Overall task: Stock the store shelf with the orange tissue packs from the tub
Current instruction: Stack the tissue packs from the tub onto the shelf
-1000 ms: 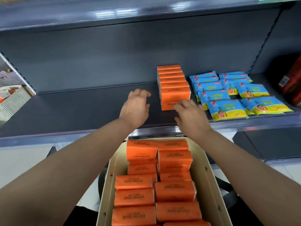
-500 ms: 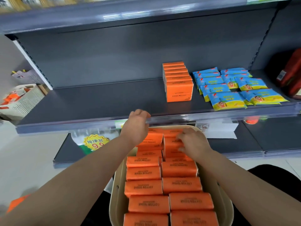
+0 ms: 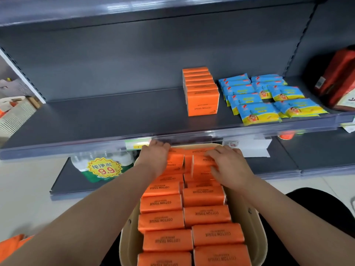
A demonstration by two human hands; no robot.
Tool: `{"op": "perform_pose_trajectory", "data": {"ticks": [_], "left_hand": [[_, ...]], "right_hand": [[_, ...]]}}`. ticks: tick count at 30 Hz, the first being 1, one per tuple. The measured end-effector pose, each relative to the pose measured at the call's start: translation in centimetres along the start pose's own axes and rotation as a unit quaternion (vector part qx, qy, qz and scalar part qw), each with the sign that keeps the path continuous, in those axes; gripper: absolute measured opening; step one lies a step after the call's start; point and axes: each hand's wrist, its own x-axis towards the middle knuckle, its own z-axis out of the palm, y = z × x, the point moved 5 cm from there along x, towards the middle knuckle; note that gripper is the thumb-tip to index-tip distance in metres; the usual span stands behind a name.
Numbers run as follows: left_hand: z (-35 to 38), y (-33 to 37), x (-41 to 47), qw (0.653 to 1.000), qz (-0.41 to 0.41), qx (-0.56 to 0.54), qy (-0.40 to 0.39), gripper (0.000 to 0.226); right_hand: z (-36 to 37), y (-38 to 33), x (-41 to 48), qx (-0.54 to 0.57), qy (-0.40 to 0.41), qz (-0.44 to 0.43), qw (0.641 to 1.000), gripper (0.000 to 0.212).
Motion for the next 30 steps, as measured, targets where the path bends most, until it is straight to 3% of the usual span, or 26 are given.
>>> {"op": "perform_pose_trajectory", "data": {"ticks": [6,13,24,30], "left_hand": [[0.2,1.0,0.5,0.997,-0.006,0.072,-0.001,0.034],[-1.3,0.3,-0.2,0.999,-0.04,0.027,-0.026,0.033],[-10.7,1.6,1.7,0.985,-0.029,-0.116,0.121,0.037],[-12.3,3.6,4.5,0.98,-0.015,-0.138,0.145,0.038]], "right_hand": [[-0.3,0.7,-0.1,0.012,0.003,0.005,1.0,0.042],[-1.6,1.2,0.0,-0.002,0.023,0.016,1.0,0.042],[-6.6,2.9,-1.1,0.015,0.093,0.058,0.994,0.044],[-6.1,6.1,-1.0,0.021,0.094,0.09,0.991,0.052]]}}
